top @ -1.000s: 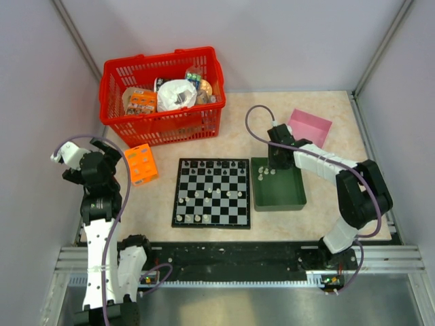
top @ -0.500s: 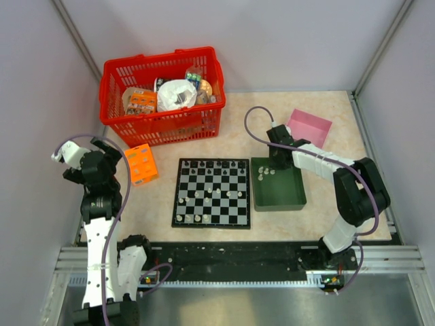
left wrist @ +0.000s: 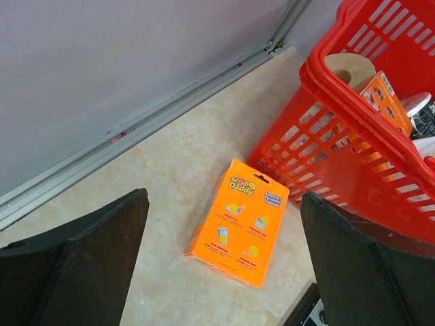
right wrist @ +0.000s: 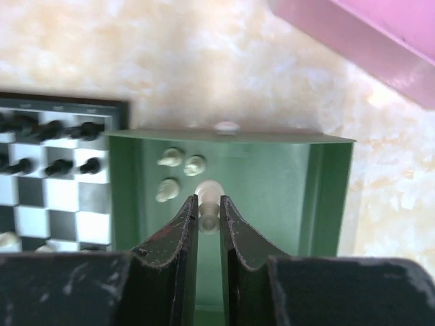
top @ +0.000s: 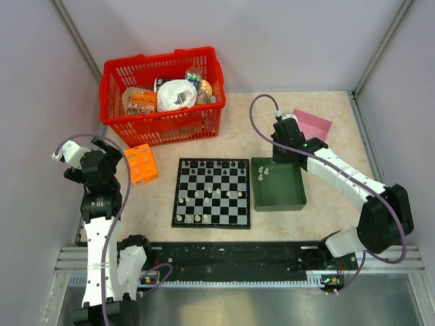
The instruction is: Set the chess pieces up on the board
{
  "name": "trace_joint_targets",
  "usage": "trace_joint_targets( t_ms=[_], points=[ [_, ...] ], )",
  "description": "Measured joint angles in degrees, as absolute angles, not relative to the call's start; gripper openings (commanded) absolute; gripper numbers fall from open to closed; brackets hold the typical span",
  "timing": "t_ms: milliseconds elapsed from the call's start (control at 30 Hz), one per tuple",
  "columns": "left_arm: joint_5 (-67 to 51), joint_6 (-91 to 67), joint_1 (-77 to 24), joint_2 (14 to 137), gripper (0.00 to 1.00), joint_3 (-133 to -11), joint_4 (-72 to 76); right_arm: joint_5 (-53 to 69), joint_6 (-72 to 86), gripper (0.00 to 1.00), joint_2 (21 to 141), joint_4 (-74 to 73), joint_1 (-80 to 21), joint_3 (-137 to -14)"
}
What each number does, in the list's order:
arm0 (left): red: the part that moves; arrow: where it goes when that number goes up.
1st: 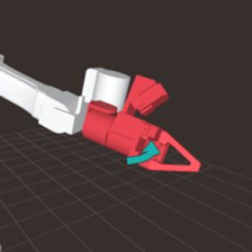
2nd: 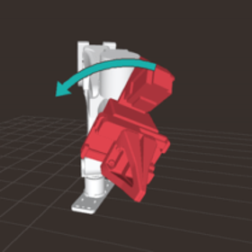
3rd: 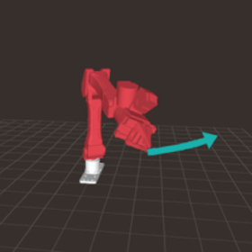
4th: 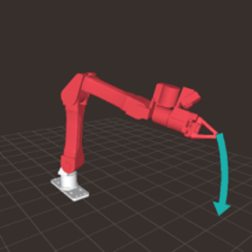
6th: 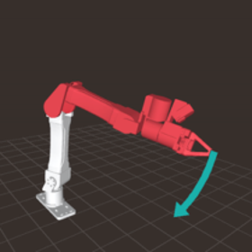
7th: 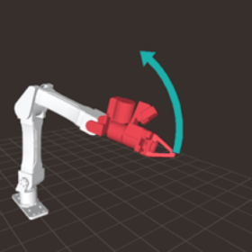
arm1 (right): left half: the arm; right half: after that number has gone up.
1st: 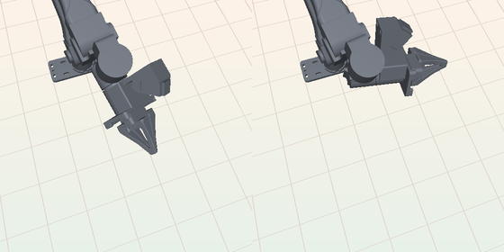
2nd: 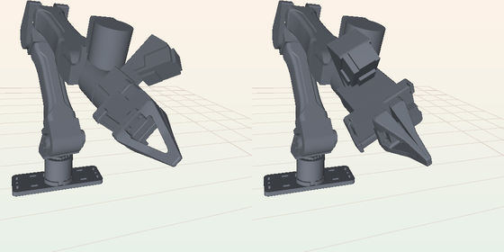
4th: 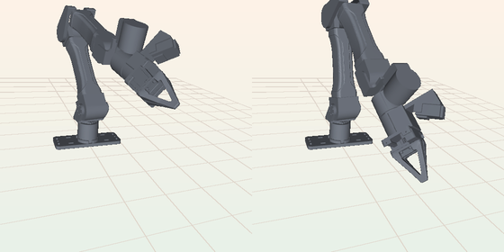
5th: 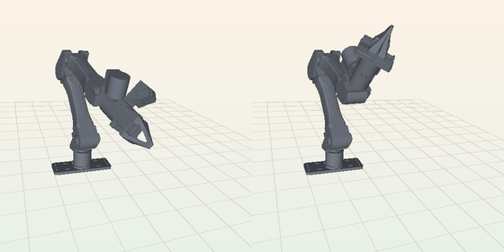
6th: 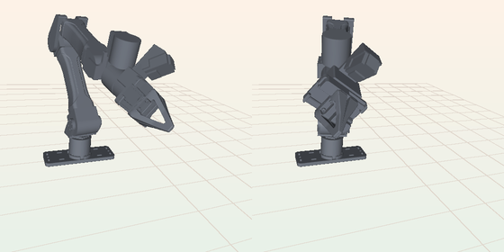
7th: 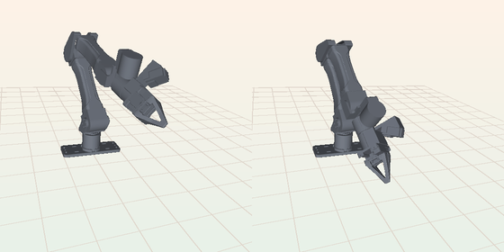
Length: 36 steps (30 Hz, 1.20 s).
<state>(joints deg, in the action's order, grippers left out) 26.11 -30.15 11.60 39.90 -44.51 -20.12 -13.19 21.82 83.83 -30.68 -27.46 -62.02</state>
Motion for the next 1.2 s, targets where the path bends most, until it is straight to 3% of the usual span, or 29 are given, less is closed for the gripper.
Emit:
trace_joint_targets(
  t_ms=[267, 633, 1200],
  points=[
    [25.3, -30.3, 11.6, 39.9, 0.99, -44.5, -20.1, -15.0, 23.2, 0.06, 78.8, -31.6, -42.4, -64.5],
    [25.3, -30.3, 11.6, 39.8, 0.99, -44.4, -20.1, -18.7, 27.7, 0.05, 88.6, -32.5, -62.4, -66.9],
    [26.3, -30.3, 11.6, 39.1, 0.99, -44.4, -20.1, -18.4, 30.7, 0.04, 98.5, -30.5, -72.0, -69.2]
  ],
)
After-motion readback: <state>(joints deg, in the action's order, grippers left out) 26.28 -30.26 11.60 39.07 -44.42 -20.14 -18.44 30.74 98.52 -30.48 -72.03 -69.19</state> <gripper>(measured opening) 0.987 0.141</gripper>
